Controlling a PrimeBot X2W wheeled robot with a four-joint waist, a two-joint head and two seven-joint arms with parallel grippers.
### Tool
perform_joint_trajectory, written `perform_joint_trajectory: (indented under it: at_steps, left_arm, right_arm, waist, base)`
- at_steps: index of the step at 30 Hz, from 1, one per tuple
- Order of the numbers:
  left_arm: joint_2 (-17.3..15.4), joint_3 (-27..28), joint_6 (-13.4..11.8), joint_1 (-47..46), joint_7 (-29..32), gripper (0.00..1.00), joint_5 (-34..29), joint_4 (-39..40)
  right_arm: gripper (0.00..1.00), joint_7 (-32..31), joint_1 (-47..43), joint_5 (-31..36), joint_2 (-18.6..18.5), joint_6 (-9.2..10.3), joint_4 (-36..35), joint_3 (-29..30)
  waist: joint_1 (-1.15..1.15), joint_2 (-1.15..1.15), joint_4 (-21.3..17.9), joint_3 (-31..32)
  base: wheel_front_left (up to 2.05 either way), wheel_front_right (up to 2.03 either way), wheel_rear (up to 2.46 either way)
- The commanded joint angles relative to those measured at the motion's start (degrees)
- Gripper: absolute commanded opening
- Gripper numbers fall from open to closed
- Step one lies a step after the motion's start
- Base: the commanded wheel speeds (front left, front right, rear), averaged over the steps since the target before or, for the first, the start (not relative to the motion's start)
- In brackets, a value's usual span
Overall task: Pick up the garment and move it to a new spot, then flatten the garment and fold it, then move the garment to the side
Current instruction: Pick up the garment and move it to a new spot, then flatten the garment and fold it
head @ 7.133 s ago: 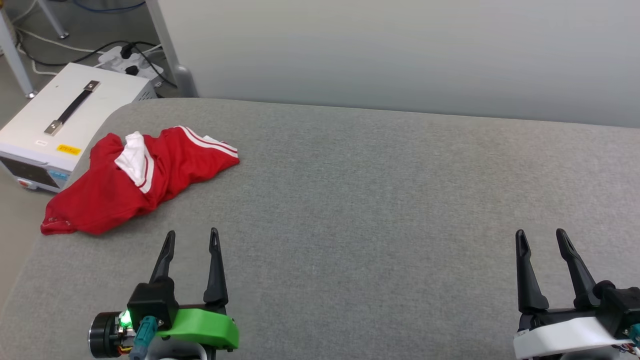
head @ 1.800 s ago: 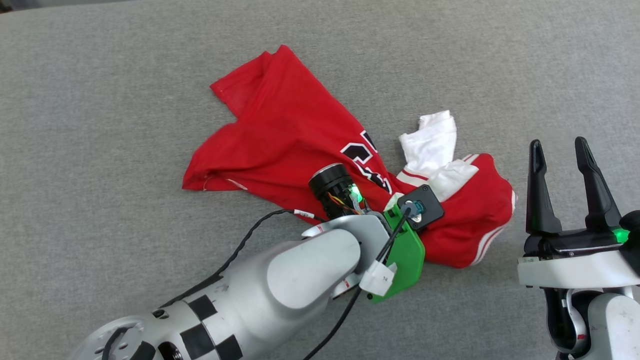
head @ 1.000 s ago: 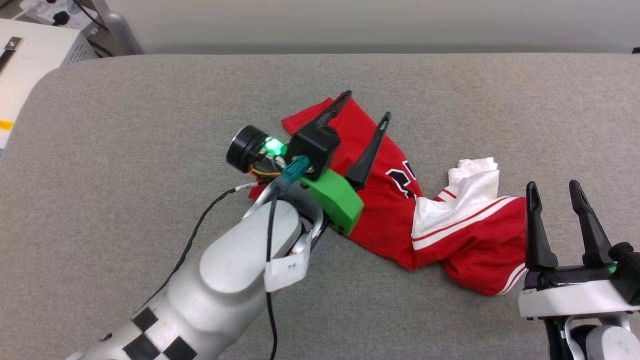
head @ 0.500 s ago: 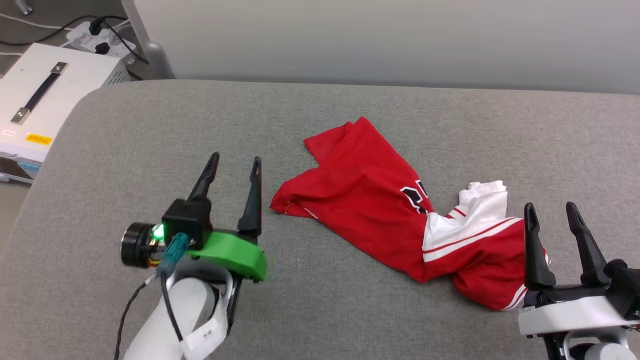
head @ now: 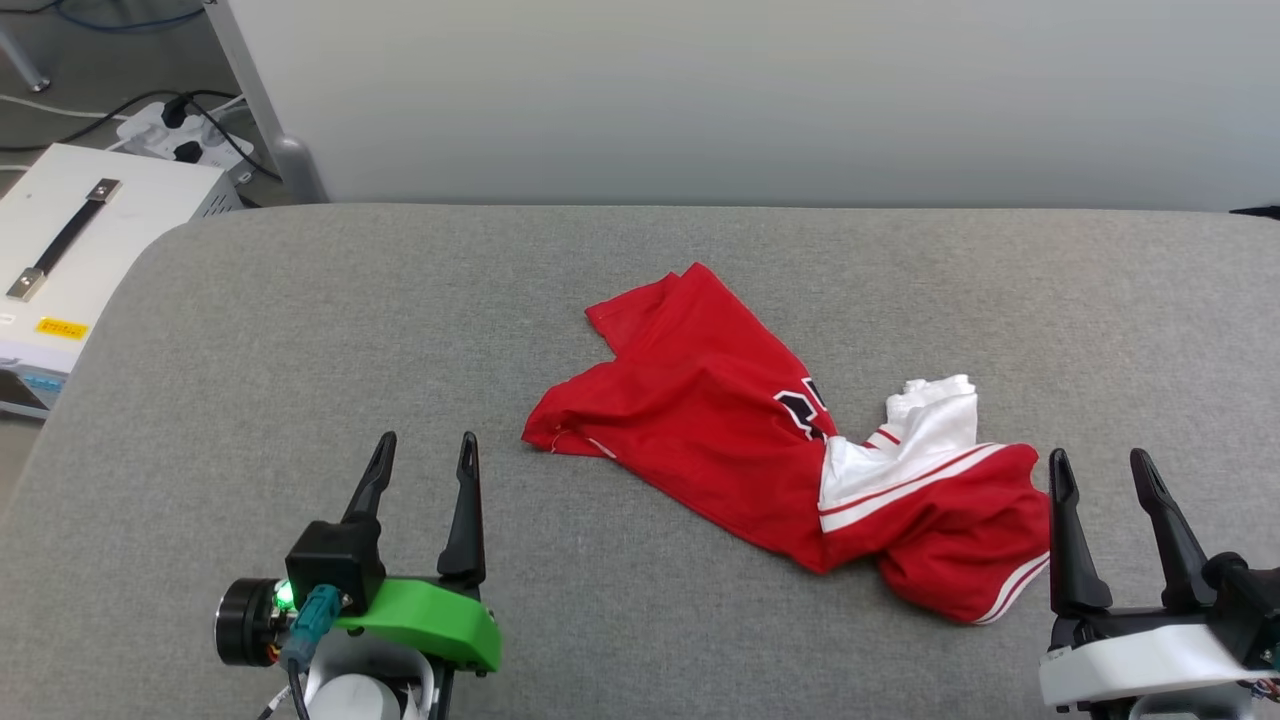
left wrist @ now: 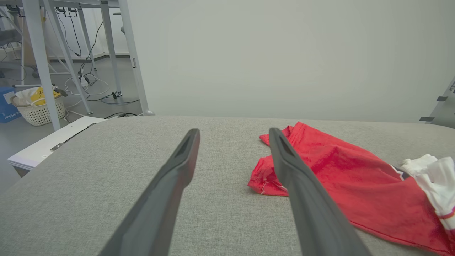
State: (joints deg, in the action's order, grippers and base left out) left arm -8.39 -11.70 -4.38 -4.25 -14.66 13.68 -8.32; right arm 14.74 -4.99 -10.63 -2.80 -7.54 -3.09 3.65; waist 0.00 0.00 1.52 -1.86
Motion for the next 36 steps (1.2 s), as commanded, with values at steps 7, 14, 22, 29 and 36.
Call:
perform_joint_trajectory:
  at_steps: [7,14,22,29,36]
  left_arm:
    - [2.6,3.6,2.7,3.2,-0.3,1.0,-3.1,-0.1]
    - [4.0,6.5,4.4,5.3,-0.3,1.0,-4.5,0.5]
    - [4.9,8.3,5.7,6.2,-0.3,1.0,-5.8,0.3]
    - [5.3,9.0,6.2,6.1,-0.3,1.0,-6.4,0.0]
    - [5.4,9.3,6.4,5.6,-0.3,1.0,-6.6,-0.1]
  right_arm:
    - [1.0,0.3,-2.0,-0.3,-0.1,0.05,0.9,0.0]
    - [1.0,0.3,-3.2,-0.3,-0.1,0.05,1.9,-0.3]
    - [1.0,0.3,-3.6,-0.2,-0.1,0.05,2.8,-0.9]
    - [1.0,0.3,-2.9,-0.2,-0.1,0.05,3.1,-0.5]
    - [1.0,0.3,3.1,2.1,-0.1,0.05,1.2,1.8]
  waist:
    - [0.0,0.0,-1.3,1.3]
    - [0.0,0.0,-1.4,1.8]
    - [0.0,0.0,-1.0,1.8]
    - [0.0,0.0,-1.0,1.8]
    - [0.0,0.0,-0.8,1.2]
  base:
    - [0.0,0.0,0.0]
    - [0.0,0.0,0.0]
    - [0.0,0.0,0.0]
    - [0.0,0.0,0.0]
    - [0.0,0.0,0.0]
